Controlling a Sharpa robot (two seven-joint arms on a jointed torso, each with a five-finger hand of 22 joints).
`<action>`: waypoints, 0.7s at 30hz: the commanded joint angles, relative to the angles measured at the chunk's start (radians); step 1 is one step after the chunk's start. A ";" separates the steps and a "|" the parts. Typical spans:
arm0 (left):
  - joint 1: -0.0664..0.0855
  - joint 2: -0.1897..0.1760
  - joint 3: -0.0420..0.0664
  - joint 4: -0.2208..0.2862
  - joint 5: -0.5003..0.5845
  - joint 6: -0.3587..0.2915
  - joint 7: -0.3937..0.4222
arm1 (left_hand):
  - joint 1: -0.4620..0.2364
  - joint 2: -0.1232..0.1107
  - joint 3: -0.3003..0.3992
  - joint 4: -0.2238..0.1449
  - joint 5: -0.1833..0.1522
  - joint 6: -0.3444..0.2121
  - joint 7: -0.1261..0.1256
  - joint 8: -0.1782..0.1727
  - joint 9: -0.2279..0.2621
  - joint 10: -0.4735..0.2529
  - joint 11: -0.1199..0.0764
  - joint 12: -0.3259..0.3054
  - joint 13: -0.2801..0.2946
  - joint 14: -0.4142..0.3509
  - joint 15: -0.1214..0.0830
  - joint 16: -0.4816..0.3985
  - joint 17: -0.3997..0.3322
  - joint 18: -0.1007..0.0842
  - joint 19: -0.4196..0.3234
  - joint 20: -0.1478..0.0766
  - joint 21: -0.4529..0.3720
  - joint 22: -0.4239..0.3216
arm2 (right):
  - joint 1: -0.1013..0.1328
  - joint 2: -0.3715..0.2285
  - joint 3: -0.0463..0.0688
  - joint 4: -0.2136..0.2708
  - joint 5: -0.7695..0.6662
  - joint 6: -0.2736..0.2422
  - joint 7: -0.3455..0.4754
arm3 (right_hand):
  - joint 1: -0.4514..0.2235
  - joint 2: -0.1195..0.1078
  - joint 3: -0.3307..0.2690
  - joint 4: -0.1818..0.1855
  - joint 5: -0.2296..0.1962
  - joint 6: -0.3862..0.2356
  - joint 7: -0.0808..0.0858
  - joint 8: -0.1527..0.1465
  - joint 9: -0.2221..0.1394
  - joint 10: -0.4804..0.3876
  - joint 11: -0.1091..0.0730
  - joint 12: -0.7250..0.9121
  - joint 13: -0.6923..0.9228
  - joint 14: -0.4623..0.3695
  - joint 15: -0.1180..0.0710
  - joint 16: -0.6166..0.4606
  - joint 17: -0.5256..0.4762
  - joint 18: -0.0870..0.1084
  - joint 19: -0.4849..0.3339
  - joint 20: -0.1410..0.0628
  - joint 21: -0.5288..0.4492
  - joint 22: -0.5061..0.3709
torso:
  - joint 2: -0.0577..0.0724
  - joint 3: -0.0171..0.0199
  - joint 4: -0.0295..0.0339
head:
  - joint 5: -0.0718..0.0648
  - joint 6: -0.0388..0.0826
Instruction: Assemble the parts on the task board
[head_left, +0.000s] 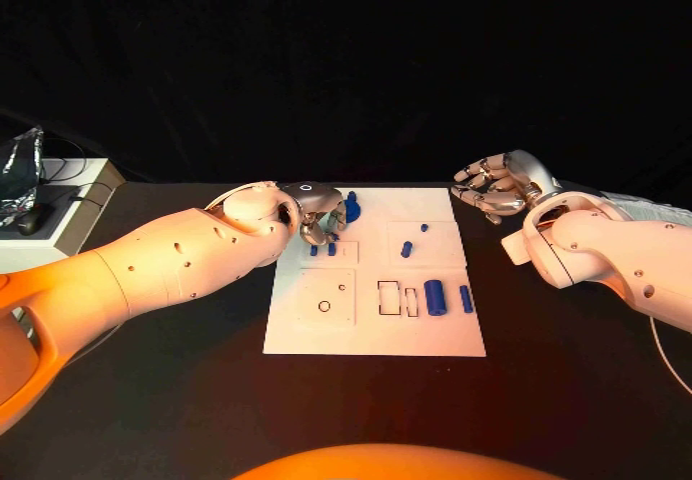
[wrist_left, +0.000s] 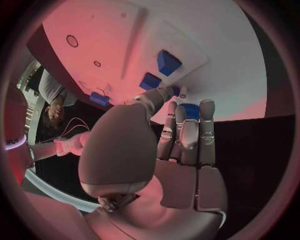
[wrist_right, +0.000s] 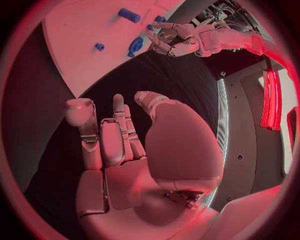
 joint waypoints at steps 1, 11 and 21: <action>0.000 0.005 0.000 -0.004 -0.018 0.021 -0.002 | -0.005 0.004 0.003 -0.005 0.000 0.004 -0.003 0.001 -0.002 -0.008 -0.001 0.055 0.024 0.026 -0.001 0.010 0.047 -0.013 0.022 -0.001 0.017 0.017 | -0.001 0.000 0.000 0.002 -0.005 0.011 0.006 | -0.009 0.001 0.004 0.000 0.004 0.002 0.004 0.004 0.001 -0.006 0.003 -0.006 -0.001 0.000 0.006 -0.002 0.001 0.002 0.004 0.003 0.002 0.001 | 0.000 0.0003 -0.0004 | -0.001 -0.001; 0.000 0.017 -0.004 -0.021 -0.021 0.035 -0.009 | -0.009 0.006 0.014 -0.001 0.001 0.002 0.001 -0.001 -0.002 -0.028 -0.004 0.079 0.029 0.024 -0.004 0.015 0.048 -0.013 0.023 -0.004 0.020 0.022 | -0.001 0.001 0.000 0.002 -0.005 0.011 0.006 | -0.011 0.001 0.004 -0.001 0.004 0.004 0.004 0.005 0.002 -0.003 0.003 -0.008 -0.005 0.000 0.006 -0.002 0.001 0.003 0.004 0.003 0.001 0.001 | 0.000 -0.0002 0.0001 | -0.003 -0.004; 0.000 0.028 -0.011 -0.040 -0.023 0.054 -0.016 | -0.009 0.011 0.019 0.001 0.000 0.007 0.002 0.002 -0.001 -0.025 -0.004 0.078 0.024 0.020 -0.004 0.015 0.043 -0.012 0.020 -0.004 0.019 0.021 | 0.000 0.001 0.000 0.002 -0.005 0.012 0.006 | -0.011 0.001 0.004 -0.001 0.004 0.004 0.004 0.005 0.002 -0.003 0.003 -0.008 -0.005 0.000 0.006 -0.002 0.001 0.003 0.004 0.003 0.001 0.001 | 0.000 -0.0001 0.0006 | -0.005 -0.009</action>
